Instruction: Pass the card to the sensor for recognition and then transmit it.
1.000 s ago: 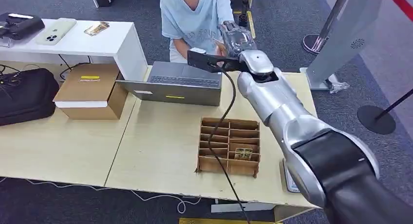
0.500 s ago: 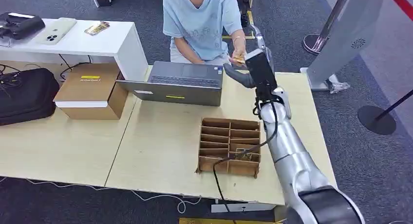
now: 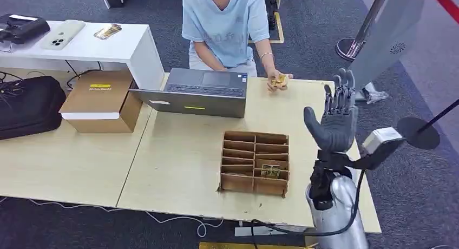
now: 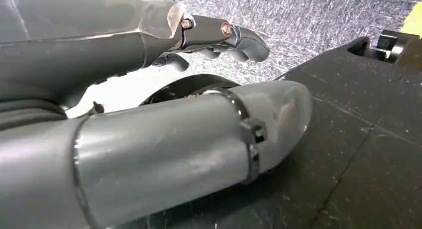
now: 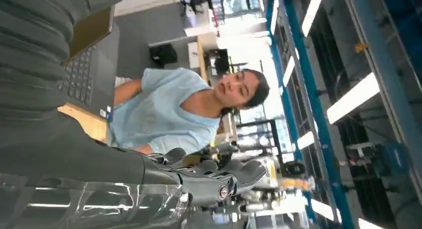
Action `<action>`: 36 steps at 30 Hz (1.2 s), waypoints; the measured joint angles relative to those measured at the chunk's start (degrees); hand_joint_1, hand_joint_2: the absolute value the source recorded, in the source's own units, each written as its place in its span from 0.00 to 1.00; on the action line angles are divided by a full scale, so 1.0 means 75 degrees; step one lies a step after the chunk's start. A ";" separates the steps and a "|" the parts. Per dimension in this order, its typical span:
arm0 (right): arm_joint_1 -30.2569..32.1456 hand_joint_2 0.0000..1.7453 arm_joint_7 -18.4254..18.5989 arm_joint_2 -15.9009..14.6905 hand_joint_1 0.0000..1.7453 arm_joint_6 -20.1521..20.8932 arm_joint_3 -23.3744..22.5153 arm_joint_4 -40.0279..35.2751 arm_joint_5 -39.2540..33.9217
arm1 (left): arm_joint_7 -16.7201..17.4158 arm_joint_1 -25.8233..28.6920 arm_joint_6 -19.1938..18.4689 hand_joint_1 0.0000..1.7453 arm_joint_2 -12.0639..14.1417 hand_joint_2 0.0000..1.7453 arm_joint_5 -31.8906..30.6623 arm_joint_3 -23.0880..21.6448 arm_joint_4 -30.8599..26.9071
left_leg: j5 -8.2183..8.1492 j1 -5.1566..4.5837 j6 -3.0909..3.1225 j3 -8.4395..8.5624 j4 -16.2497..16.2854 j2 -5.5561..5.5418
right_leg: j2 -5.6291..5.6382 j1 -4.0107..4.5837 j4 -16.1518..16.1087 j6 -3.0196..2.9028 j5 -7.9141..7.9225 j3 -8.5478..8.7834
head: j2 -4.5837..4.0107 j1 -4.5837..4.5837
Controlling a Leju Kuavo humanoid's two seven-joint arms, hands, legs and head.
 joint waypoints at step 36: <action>0.2691 1.00 0.5019 0.0277 0.00 -0.1152 0.0242 -0.1569 1.0942 | 0.0306 0.0116 0.0049 0.00 -0.0026 0.00 -0.0146 0.0201 0.0000 | -0.0001 -0.0001 0.0000 -0.0003 -0.0003 0.0000 | 0.0000 -0.0001 0.0000 0.0008 -0.0007 -0.0001 | 0.0000 -0.0003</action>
